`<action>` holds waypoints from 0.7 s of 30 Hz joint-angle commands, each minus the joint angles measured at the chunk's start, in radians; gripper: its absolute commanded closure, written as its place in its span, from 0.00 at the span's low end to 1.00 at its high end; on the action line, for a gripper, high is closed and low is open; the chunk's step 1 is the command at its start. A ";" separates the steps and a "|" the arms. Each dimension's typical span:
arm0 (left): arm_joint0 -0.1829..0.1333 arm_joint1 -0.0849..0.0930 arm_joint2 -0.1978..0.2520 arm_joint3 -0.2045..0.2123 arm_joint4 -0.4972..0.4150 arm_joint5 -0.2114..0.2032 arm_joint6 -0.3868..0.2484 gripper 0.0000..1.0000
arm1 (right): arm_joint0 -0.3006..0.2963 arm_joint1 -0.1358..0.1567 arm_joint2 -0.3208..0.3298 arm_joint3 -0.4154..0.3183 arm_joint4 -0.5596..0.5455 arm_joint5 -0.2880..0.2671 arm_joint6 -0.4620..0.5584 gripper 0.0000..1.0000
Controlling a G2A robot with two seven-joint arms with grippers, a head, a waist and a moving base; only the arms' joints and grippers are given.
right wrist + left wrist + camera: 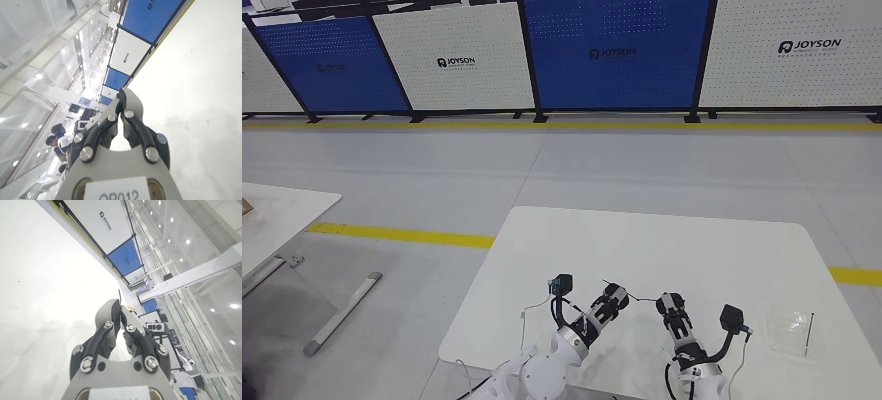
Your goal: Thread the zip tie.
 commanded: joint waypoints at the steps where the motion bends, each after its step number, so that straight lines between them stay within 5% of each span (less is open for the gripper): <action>1: 0.000 0.000 0.000 0.000 0.000 0.000 0.000 1.00 | -0.005 -0.001 0.004 -0.001 -0.002 -0.004 0.000 1.00; 21: 0.000 0.000 0.000 0.000 0.000 0.000 0.000 1.00 | 0.015 -0.023 -0.006 0.018 -0.029 0.030 0.023 1.00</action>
